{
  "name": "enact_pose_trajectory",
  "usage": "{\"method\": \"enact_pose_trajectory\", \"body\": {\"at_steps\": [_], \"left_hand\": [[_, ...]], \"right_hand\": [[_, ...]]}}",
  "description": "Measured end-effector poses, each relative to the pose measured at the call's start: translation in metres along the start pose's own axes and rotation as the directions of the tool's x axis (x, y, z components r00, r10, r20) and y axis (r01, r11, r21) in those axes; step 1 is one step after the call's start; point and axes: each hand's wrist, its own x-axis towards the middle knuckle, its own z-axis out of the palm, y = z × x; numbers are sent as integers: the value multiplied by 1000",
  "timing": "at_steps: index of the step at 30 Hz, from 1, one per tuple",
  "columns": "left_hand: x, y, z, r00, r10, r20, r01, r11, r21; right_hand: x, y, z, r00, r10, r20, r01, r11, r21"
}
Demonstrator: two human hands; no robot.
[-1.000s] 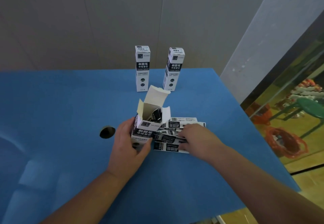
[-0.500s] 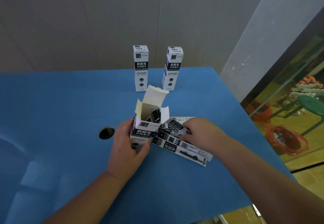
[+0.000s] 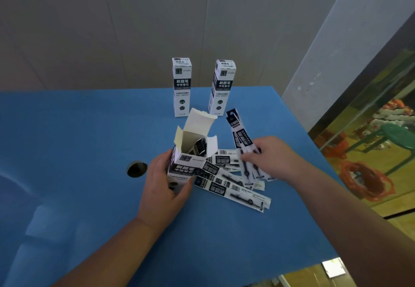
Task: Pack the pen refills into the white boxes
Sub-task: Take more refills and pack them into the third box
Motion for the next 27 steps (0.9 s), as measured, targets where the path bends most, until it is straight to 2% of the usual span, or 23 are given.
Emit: {"method": "enact_pose_trajectory", "body": {"at_steps": [8, 10, 13, 16, 18, 21, 24, 27], "left_hand": [[0, 2, 0, 999, 37, -24, -37, 999, 12], [0, 3, -1, 1000, 29, -13, -28, 1000, 9], [1, 3, -1, 1000, 29, -3, -29, 1000, -1], [0, 1, 0, 999, 46, -14, -46, 999, -12], [0, 0, -1, 999, 53, 2, -53, 998, -16], [0, -2, -1, 999, 51, 19, -51, 999, 10], [0, -1, -2, 999, 42, 29, -42, 999, 10], [-1, 5, -2, 997, 77, 14, -78, 996, 47]], "right_hand": [[-4, 2, -7, 999, 48, -25, -45, 994, 98], [-10, -1, -11, 995, 78, -67, -63, 976, 207], [-24, -16, -23, 990, 94, -102, -37, 886, 463], [-43, -39, -39, 987, 45, -152, 56, 798, 600], [-56, -59, -50, 968, -22, -249, 186, 728, 660], [-70, -82, -60, 932, -135, -337, 341, 647, 682], [-73, -98, -60, 928, -215, -304, 364, 702, 613], [-68, -108, -51, 946, -192, -260, 307, 788, 534]]}}
